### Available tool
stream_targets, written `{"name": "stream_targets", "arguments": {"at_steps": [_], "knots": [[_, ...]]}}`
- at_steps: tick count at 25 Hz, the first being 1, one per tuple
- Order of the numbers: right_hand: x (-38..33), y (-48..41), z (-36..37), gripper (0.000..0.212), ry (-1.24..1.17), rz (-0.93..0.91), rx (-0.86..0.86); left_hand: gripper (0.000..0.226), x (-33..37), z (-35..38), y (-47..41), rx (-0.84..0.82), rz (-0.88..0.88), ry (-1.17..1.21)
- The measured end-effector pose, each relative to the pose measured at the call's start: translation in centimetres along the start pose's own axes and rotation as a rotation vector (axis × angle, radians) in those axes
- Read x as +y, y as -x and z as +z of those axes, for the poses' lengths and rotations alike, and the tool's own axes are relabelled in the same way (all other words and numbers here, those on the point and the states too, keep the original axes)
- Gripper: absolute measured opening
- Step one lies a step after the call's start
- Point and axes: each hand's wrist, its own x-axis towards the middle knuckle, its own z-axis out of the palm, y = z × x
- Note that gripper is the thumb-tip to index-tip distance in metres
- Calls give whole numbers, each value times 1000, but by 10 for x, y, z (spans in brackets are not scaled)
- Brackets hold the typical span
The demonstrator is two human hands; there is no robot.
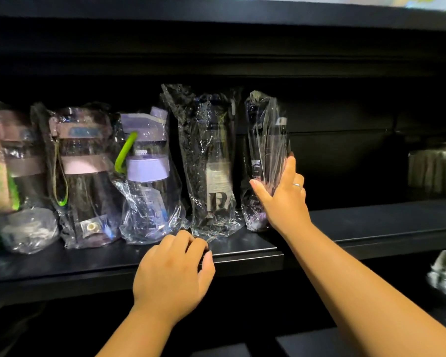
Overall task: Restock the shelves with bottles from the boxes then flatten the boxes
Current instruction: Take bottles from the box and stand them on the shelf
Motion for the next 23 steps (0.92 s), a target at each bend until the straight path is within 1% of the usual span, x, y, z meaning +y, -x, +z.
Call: {"name": "stream_targets", "arguments": {"at_steps": [4, 9, 10, 11, 12, 13, 14, 15, 16, 17, 19, 20, 21, 23], "knots": [[-2, -8, 5, 100, 18, 68, -33, 33, -2, 4, 0, 8, 9, 4], [-7, 7, -3, 109, -103, 168, -161, 35, -1, 4, 0, -23, -24, 1], [-8, 14, -8, 107, -48, 170, -189, 36, -2, 4, -1, -28, -33, -1], [-8, 25, -8, 103, 75, 146, -192, 36, -2, 3, -2, -27, -37, 1], [-7, 41, -5, 96, 220, 96, -150, 37, -3, 3, -2, -19, -36, 9], [-5, 62, 1, 85, 336, 9, -65, 37, -3, 2, -1, -7, -33, 27], [-4, 84, 9, 71, 386, -97, 43, 37, -3, 0, 3, -1, -27, 44], [-2, 106, 18, 61, 392, -186, 133, 38, -3, -2, 11, 4, -25, 61], [0, 126, 27, 57, 371, -242, 197, 42, -2, -3, 23, 4, -37, 76], [5, 145, 36, 59, 338, -262, 218, 48, 0, -3, 40, -15, -64, 82], [18, 189, 58, 72, 343, -256, 144, 64, 2, -5, 95, -133, -140, 85], [22, 215, 70, 78, 379, -260, 64, 70, 1, -7, 129, -214, -175, 83], [24, 245, 85, 82, 424, -273, -38, 75, -3, -9, 166, -297, -203, 68], [29, 312, 119, 83, 473, -295, -278, 76, -18, -15, 242, -459, -238, 24]]}}
